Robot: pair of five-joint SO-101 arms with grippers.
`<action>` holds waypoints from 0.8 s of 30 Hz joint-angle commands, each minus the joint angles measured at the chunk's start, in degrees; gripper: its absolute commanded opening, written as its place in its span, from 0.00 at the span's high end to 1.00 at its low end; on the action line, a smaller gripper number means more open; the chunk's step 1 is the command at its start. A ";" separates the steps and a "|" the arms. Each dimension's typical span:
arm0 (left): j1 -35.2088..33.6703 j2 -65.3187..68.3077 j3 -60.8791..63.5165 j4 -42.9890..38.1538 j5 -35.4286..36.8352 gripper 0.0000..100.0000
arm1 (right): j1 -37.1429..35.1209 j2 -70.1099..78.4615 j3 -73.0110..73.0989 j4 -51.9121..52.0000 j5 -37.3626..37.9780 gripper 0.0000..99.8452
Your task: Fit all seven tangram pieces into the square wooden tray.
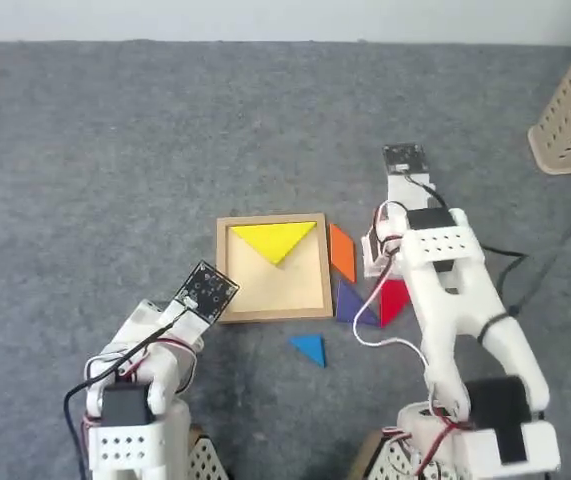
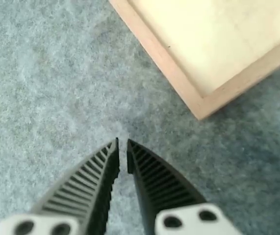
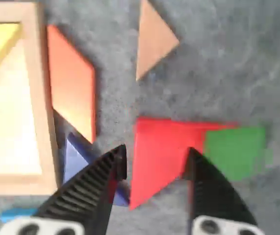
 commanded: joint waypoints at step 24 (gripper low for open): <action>-0.09 -0.97 -0.57 0.35 -0.62 0.97 | 2.51 23.08 -13.27 3.21 -7.82 0.72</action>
